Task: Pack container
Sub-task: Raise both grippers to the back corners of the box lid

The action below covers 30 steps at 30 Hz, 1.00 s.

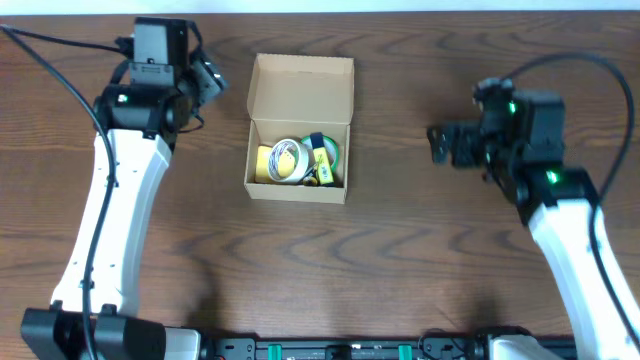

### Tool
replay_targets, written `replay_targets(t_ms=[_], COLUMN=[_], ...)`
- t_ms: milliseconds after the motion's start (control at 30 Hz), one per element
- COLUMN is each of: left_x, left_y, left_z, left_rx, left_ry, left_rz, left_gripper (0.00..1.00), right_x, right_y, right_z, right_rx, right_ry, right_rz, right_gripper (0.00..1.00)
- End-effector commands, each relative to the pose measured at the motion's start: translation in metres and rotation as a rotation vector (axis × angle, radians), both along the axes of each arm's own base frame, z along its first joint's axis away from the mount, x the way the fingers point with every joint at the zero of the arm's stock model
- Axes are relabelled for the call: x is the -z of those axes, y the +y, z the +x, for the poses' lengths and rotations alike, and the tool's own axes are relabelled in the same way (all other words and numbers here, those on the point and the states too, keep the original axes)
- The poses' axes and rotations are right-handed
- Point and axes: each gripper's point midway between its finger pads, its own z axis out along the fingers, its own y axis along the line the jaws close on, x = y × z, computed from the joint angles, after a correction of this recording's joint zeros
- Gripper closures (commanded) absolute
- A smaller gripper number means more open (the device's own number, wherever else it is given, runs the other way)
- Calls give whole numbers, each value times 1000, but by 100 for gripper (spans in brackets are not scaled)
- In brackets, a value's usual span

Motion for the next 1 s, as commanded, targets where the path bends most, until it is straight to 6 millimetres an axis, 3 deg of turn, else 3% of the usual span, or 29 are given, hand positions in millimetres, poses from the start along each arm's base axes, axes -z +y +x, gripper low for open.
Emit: replay_targets(t_ms=[0, 33, 67, 100, 133, 167, 200, 333, 533, 667, 967], left_x=[13, 17, 24, 37, 46, 56, 63, 91, 130, 159, 188], left_y=[24, 28, 32, 39, 42, 44, 45, 44, 13, -2, -29], left_z=[7, 8, 10, 12, 14, 16, 17, 25, 51, 53, 67], left_rx=[-164, -186, -214, -250, -257, -263, -269, -295, -172, -115, 13], left_ry=[15, 22, 35, 62, 83, 106, 122, 169, 203, 267, 303], left_rz=[-35, -43, -50, -48, -47, -44, -45, -66, -196, -300, -620], left_gripper=[56, 64, 70, 76, 83, 93, 94, 95, 94, 94, 94], right_x=[7, 10, 14, 24, 31, 37, 42, 60, 85, 99, 125], right_y=[20, 22, 23, 23, 24, 24, 24, 25, 38, 51, 80], right_z=[19, 25, 31, 41, 46, 51, 55, 67, 82, 95, 110], right_rx=[-97, -103, -107, -82, -64, -40, -21, 51, 66, 60, 25], right_ry=[-12, -20, -24, -13, -1, 11, 22, 62, 129, 183, 299], right_rz=[82, 91, 96, 120, 140, 166, 186, 266, 380, 435, 551], right_gripper=[14, 22, 39, 95, 99, 99, 99, 99, 99, 99, 99])
